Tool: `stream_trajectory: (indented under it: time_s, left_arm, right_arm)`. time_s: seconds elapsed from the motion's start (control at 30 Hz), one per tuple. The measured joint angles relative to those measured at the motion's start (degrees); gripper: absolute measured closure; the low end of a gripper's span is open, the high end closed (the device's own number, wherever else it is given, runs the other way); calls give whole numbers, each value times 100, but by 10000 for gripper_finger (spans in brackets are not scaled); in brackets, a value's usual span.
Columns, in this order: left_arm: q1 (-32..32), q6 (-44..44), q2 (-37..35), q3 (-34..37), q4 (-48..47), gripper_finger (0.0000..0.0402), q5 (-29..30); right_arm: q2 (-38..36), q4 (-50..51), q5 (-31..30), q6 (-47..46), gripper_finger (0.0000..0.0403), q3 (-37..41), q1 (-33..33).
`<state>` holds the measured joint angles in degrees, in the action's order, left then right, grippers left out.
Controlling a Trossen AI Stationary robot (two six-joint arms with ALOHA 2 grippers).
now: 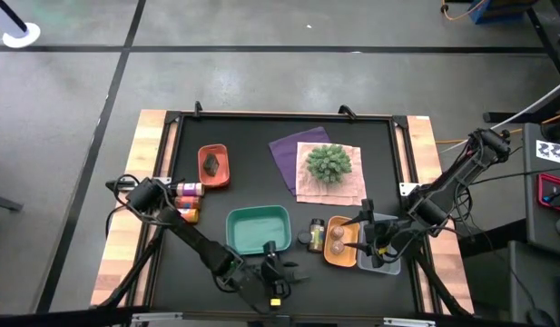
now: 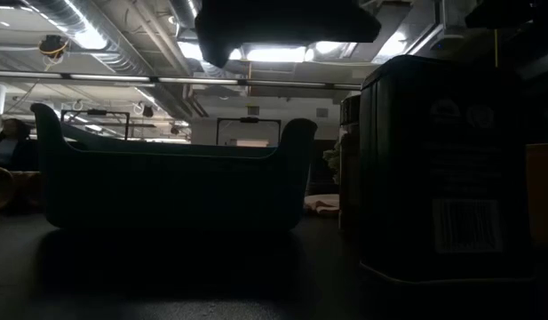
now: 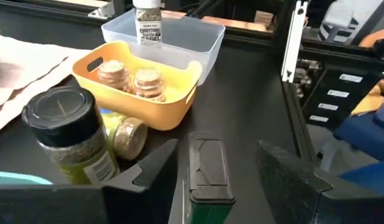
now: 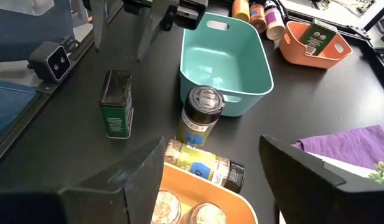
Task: Sort spices by type
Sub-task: Put the green seasoning can into the orange bin
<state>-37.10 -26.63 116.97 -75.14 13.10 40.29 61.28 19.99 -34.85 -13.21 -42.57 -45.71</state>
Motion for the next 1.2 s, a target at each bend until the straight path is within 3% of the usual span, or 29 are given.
stream_trajectory:
  time_s: [0.6,0.97,1.2]
  left_arm:
    - [-85,-494,110,0,-824,205,-103]
    - [-47,-487,749,2,14,205,-77]
    - [143,-394,778,2,278,205,-68]
  right_arm:
    - [0,32,0,0,143,0,0]
    - [0,71,0,0,143,-4,0]
    - [0,71,1,0,143,-4,0]
